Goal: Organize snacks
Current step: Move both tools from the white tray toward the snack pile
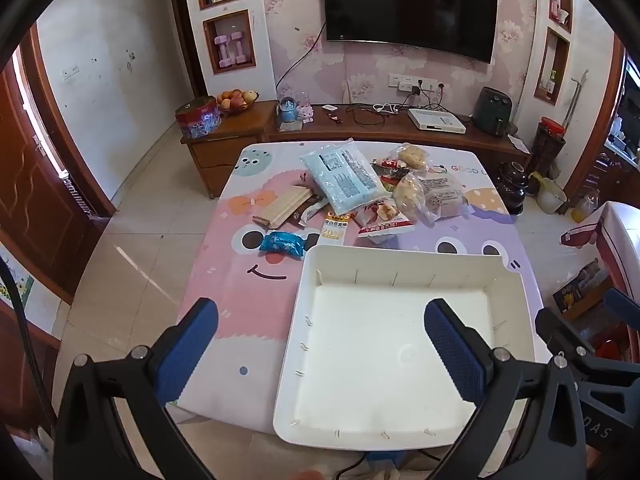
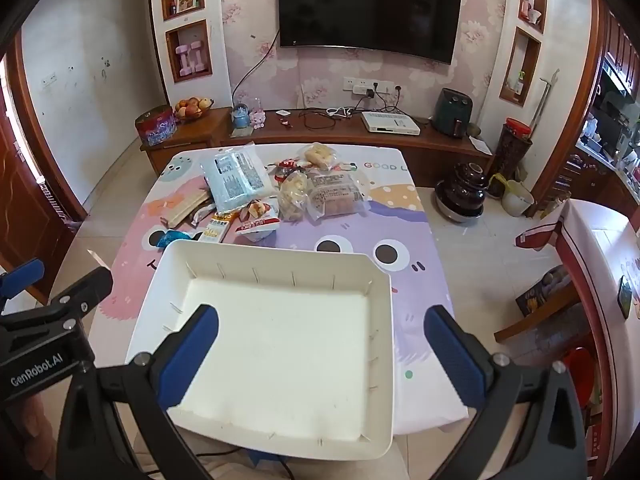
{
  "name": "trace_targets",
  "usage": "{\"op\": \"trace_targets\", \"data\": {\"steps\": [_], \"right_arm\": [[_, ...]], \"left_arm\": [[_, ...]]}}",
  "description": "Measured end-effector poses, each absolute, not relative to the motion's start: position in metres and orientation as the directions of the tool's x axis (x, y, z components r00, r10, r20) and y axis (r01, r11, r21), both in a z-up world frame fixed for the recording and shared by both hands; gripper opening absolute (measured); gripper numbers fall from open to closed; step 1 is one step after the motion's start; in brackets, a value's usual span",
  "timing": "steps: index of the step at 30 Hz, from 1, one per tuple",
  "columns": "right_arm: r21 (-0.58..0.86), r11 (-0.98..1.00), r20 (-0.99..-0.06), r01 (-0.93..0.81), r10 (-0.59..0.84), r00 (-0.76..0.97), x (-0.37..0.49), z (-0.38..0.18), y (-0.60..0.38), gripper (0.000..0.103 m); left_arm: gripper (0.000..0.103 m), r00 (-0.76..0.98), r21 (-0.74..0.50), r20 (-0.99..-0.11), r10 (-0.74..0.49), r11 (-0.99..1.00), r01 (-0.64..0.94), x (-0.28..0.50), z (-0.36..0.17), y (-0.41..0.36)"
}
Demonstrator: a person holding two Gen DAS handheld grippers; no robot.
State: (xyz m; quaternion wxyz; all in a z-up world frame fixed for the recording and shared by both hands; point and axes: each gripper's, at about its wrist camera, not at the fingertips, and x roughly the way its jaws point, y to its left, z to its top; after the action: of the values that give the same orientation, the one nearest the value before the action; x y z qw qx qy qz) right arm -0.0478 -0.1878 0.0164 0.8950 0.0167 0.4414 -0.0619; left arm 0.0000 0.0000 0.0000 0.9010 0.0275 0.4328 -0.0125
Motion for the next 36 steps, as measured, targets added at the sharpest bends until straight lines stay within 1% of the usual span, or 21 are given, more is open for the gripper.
{"op": "trace_targets", "data": {"steps": [18, 23, 27, 33, 36], "right_arm": [[-0.016, 0.994, -0.791, 0.111, -0.080, 0.607, -0.042, 0.014, -0.185, 0.103], [-0.006, 0.994, -0.788, 0.106, -0.070, 0.612, -0.033, 0.012, -0.181, 0.103], [0.031, 0.997, -0.786, 0.077, -0.023, 0.618, -0.033, 0.016, -0.184, 0.101], [0.051, 0.997, -0.784, 0.057, 0.005, 0.621, -0.034, 0.018, -0.183, 0.097], [0.050, 0.998, -0.779, 0.047, 0.009, 0.628, -0.034, 0.019, -0.181, 0.095]], "left_arm": [[0.102, 0.611, 0.026, -0.791, -0.020, 0.997, 0.066, 0.006, -0.009, 0.001], [0.097, 0.613, 0.026, -0.790, -0.019, 0.998, 0.064, 0.007, -0.009, 0.001], [0.097, 0.621, 0.026, -0.783, -0.023, 0.997, 0.069, 0.007, -0.008, 0.003], [0.096, 0.624, 0.001, -0.780, -0.057, 0.996, 0.093, 0.009, -0.005, 0.007], [0.096, 0.623, -0.015, -0.780, -0.056, 0.997, 0.072, 0.012, -0.005, 0.012]]}}
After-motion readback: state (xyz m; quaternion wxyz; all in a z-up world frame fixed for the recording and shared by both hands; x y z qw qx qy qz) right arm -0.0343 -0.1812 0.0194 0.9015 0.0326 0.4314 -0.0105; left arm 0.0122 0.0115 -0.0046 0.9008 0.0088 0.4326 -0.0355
